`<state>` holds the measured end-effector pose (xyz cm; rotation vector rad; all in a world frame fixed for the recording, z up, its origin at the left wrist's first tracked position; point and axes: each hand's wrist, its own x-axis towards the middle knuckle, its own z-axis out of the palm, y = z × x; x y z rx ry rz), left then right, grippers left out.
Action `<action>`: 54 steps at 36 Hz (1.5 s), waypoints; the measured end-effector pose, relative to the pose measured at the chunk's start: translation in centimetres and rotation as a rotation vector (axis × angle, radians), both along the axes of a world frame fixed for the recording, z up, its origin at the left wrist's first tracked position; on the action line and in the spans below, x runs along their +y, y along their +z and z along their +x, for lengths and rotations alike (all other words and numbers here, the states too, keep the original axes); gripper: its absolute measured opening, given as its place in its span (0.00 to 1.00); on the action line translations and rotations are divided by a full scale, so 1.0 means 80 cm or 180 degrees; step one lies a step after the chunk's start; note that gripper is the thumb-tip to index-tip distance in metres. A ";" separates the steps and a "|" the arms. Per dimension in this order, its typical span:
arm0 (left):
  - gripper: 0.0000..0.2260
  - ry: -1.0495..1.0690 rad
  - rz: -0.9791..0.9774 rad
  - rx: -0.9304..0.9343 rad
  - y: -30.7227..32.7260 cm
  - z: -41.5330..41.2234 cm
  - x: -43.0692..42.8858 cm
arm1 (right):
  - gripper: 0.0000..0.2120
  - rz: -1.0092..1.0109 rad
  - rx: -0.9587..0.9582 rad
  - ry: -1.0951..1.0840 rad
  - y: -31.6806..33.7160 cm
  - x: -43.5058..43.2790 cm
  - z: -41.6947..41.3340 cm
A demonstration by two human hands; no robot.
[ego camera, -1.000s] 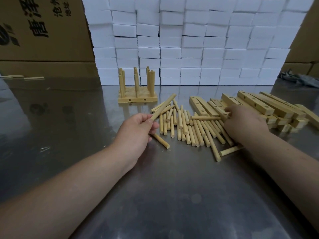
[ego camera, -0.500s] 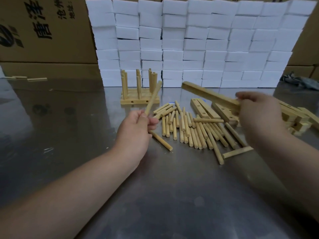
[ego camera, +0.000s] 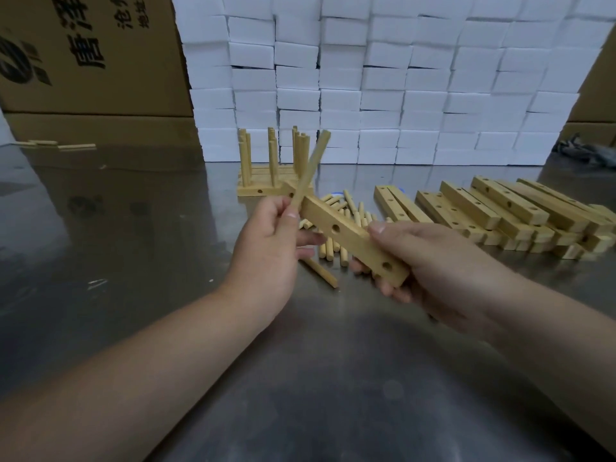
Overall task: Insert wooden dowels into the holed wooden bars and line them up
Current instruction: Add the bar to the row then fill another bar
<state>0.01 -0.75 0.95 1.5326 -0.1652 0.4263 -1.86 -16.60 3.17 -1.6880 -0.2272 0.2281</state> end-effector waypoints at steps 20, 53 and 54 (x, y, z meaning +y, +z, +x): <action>0.13 0.0790 0.0509 0.0204 -0.006 0.012 0.016 | 0.11 0.0556 -0.0018 -0.0637 -0.007 -0.017 0.024; 0.08 0.1068 0.1233 0.0039 -0.003 0.013 0.026 | 0.13 0.0353 -0.0195 -0.0273 -0.004 -0.013 0.015; 0.09 0.1087 0.1334 -0.0030 -0.002 0.012 0.027 | 0.13 0.0345 -0.0223 -0.0275 -0.004 -0.013 0.015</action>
